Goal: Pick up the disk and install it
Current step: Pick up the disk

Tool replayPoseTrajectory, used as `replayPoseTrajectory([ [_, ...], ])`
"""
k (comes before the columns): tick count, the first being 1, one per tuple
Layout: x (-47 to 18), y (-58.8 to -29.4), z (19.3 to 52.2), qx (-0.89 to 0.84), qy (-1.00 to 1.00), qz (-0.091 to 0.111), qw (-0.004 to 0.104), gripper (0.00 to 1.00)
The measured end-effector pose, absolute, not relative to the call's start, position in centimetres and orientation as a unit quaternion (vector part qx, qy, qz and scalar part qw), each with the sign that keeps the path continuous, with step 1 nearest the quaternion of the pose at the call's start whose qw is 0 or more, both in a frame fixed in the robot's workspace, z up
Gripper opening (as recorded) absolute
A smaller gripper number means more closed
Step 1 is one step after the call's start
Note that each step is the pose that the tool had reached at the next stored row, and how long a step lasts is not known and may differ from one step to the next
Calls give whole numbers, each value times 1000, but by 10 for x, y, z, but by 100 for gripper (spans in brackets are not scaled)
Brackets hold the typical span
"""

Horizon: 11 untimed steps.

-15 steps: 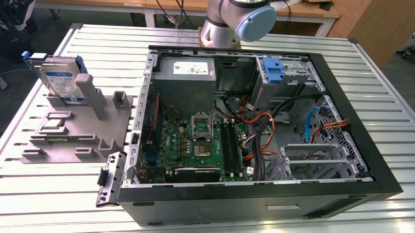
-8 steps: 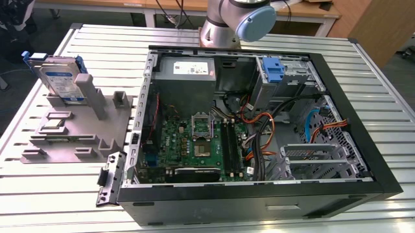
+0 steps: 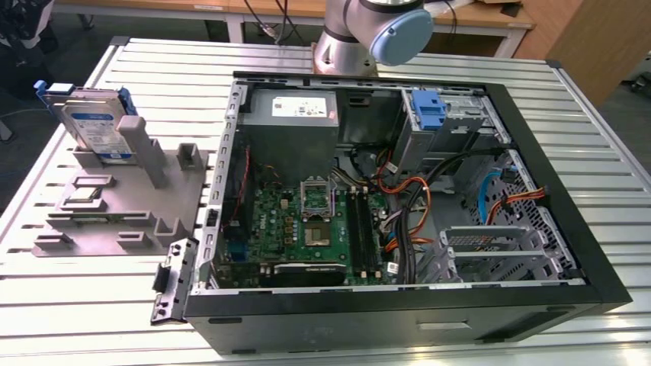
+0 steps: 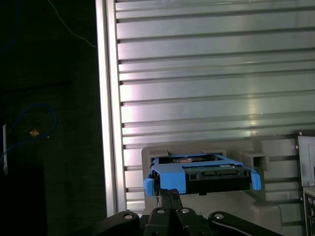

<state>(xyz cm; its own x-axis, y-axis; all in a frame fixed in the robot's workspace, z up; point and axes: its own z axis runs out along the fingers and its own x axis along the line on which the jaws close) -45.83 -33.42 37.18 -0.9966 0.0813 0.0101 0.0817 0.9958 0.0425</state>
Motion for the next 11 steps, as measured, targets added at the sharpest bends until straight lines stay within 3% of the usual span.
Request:
replayPoseTrajectory([
  [11,-458,-334,372,-14,-1000,-21,5,10],
])
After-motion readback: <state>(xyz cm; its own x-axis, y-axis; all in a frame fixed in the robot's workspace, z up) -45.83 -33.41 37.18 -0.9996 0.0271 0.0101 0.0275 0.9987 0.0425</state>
